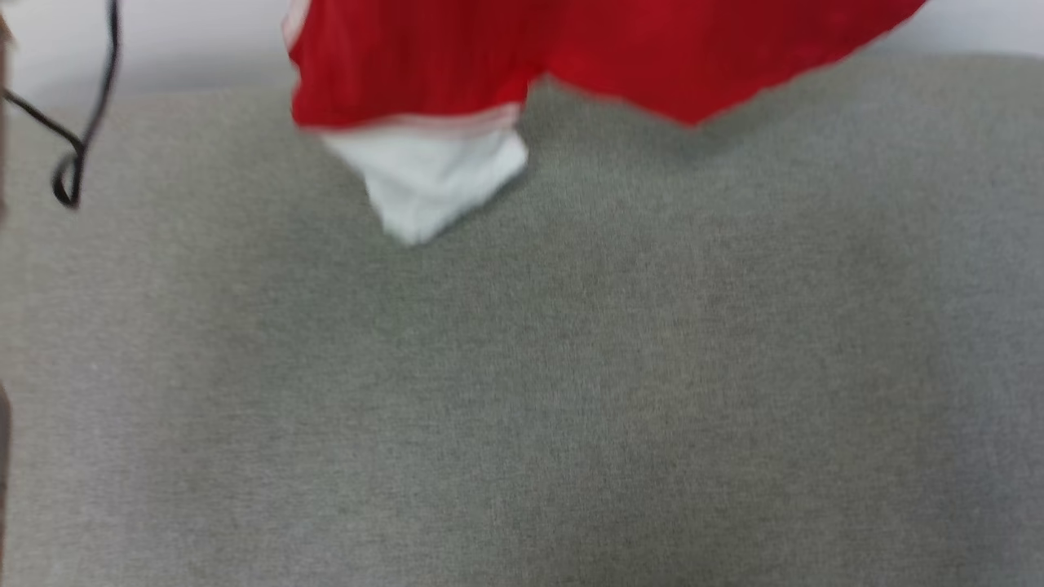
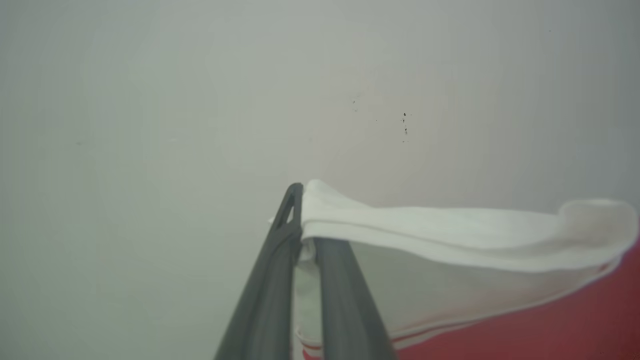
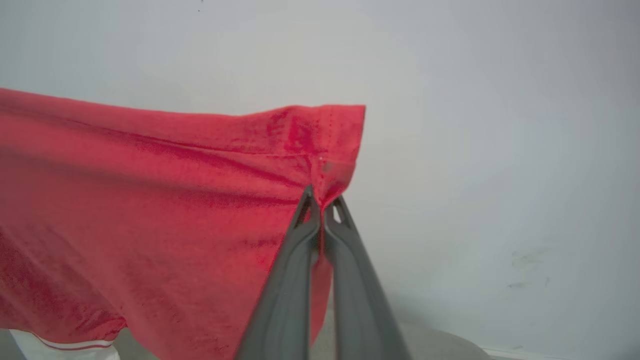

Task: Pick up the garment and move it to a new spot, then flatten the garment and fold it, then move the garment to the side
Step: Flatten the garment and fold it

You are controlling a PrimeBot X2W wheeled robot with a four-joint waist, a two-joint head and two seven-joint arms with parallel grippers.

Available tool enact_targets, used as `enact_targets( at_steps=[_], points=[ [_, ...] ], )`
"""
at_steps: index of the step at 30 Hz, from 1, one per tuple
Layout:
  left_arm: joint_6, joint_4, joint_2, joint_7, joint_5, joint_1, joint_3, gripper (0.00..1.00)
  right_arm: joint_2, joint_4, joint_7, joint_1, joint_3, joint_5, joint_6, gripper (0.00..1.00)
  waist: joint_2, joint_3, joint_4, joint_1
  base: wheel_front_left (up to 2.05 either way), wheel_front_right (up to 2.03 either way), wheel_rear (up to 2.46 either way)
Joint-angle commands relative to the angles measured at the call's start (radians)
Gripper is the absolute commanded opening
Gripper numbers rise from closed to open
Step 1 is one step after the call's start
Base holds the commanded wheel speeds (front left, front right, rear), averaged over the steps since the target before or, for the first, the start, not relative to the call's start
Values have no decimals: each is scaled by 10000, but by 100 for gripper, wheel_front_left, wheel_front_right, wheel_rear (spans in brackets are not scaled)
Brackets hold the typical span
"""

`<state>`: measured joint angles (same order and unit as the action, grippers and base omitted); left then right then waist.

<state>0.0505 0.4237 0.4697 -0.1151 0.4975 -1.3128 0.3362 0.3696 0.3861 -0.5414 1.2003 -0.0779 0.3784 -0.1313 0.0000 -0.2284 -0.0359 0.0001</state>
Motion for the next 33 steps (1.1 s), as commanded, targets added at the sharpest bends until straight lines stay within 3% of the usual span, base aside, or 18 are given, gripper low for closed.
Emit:
enact_targets(
  at_steps=[1,10,15,25,33],
  points=[
    [-8,223,63,174,-109,-489,-74,0,-81,72,278,435,42,-69,11,0,0,-811,-216,-1,0,0,0],
    [-78,1512,181,967,-762,-3637,-106,0,-223,857,2014,3012,-171,-521,12,0,0,-2833,-595,-1,0,0,0],
    [118,1722,108,1069,-907,-4698,-155,0,-272,1467,2862,4300,-541,-530,12,0,0,-3833,-685,-1,0,0,0],
    [543,1445,-174,1061,-889,-4890,-83,0,-51,2598,4453,5784,-1924,141,11,0,0,-5402,-534,-1,0,0,0],
    [577,1353,-223,1182,-547,-4243,-181,0,-35,3634,5026,5956,-3061,1014,11,0,0,-6032,-426,-1,0,0,0]
  ],
)
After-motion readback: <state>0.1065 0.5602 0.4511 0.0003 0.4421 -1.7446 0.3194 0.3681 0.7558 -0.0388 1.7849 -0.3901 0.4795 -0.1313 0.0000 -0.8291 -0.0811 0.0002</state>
